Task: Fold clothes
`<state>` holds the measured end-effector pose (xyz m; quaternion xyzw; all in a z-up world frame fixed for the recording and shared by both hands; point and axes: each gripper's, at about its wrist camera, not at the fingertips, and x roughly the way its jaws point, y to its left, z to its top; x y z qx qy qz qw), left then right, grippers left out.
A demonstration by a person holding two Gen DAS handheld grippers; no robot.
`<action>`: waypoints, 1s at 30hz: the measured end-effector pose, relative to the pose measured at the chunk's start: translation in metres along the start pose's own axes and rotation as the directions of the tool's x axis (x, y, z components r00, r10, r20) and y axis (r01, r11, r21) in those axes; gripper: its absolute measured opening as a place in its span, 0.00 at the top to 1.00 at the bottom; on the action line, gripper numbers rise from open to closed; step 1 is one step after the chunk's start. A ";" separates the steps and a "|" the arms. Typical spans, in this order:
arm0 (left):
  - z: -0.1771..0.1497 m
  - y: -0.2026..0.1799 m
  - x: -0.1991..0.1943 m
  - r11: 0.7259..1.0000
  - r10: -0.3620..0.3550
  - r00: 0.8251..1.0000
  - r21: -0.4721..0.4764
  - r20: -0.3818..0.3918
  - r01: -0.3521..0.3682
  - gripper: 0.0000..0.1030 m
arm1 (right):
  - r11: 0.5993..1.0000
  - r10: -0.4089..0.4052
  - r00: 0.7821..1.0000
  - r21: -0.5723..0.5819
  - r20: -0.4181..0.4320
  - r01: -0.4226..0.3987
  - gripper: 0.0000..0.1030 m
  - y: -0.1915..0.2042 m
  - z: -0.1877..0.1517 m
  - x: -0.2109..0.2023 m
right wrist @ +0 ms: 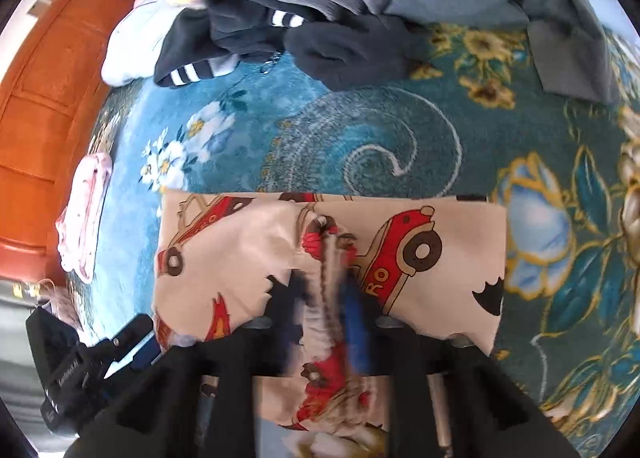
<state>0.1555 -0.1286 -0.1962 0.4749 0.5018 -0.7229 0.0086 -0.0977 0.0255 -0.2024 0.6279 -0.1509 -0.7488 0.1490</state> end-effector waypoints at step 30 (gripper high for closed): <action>-0.007 -0.025 0.018 0.992 0.030 0.992 0.129 -0.120 -0.014 0.41 | 0.994 -0.101 0.995 0.041 -0.024 0.102 0.79 -0.067 0.002 -0.037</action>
